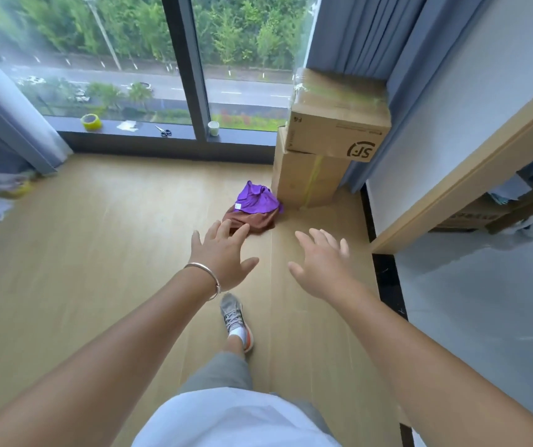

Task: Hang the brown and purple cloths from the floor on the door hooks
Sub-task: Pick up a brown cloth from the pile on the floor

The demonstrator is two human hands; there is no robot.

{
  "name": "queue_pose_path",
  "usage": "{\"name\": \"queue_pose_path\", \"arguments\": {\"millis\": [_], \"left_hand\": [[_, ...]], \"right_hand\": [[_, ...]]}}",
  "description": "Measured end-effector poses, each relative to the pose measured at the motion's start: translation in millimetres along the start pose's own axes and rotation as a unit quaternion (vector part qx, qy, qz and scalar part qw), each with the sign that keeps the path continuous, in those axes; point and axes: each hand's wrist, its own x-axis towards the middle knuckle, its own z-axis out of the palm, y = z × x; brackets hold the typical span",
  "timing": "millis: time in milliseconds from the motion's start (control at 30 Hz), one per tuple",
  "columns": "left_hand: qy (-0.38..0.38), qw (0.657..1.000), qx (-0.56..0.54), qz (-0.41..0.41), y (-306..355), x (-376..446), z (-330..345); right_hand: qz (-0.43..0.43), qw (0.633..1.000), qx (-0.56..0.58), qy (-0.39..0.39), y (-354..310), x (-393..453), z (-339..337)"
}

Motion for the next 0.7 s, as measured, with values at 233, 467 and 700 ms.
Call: {"name": "queue_pose_path", "arguments": {"millis": [233,467,700], "left_hand": [[-0.054,0.997,-0.044,-0.041,-57.3,116.6,7.5],[-0.088,0.994,-0.053,-0.039,-104.1,252.4,32.8],[-0.105,0.991,-0.064,-0.060,-150.5,373.0,117.5]], "right_hand": [[-0.026,0.998,-0.033,-0.054,-30.9,127.1,7.9],[-0.052,0.990,-0.066,-0.110,-42.2,255.1,49.6],[-0.112,0.978,-0.096,-0.150,-35.0,396.6,144.1]]}}
